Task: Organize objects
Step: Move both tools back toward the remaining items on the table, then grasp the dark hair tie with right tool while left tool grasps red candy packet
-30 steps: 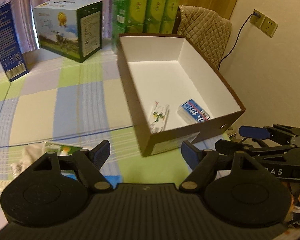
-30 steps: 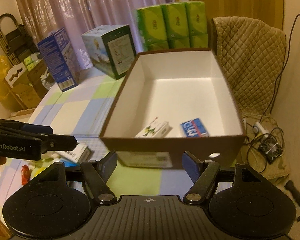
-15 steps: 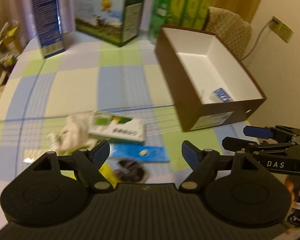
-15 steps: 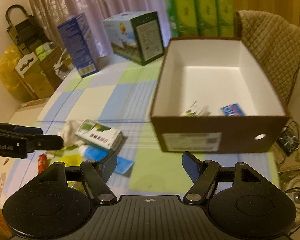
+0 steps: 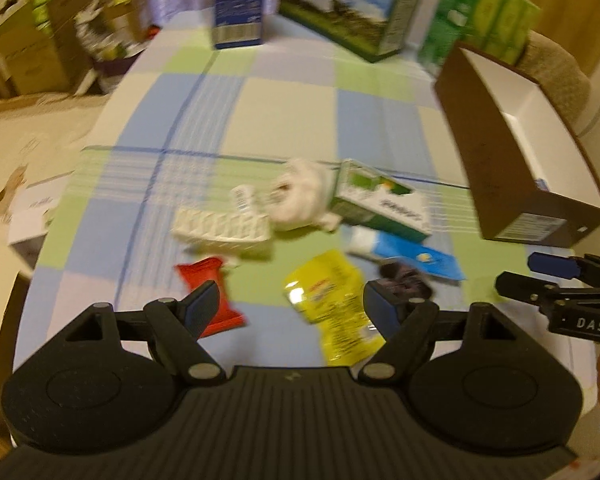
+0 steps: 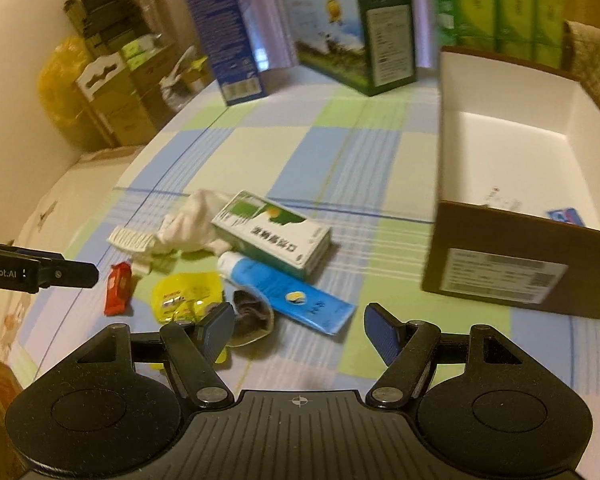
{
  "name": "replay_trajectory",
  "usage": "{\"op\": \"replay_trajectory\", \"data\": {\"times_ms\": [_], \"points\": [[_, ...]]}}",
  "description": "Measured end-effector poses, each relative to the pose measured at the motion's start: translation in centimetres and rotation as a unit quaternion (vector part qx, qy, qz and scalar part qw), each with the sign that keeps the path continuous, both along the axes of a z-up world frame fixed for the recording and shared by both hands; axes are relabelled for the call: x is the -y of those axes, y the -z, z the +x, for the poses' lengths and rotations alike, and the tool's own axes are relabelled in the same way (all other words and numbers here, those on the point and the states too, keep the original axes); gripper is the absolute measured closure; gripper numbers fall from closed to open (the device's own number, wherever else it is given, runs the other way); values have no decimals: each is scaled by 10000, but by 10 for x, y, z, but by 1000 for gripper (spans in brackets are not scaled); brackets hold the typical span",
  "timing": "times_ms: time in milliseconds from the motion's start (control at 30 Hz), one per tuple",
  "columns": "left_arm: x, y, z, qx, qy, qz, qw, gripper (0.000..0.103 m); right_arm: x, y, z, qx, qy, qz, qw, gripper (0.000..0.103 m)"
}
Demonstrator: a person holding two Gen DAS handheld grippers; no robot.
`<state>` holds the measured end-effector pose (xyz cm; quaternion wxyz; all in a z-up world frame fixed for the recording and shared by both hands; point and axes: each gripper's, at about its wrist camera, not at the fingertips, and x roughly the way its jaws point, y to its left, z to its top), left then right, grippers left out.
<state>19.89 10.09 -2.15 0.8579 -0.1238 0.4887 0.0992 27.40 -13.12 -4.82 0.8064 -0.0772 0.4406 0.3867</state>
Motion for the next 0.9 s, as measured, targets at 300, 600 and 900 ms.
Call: {"op": "replay_trajectory", "data": {"times_ms": [300,600,900], "points": [[-31,15,-23,-180,-481,15,9987,28,-34,19,-6,-104,-490,-111,9987,34],[-40,28,-25,-291,-594,-38,9978,28,-65,42,-11,-50,-770,-275,9966,34],[-43,38,-18,-355,-547,-83,9978,28,-80,61,-9,43,-799,-484,9956,35]]}}
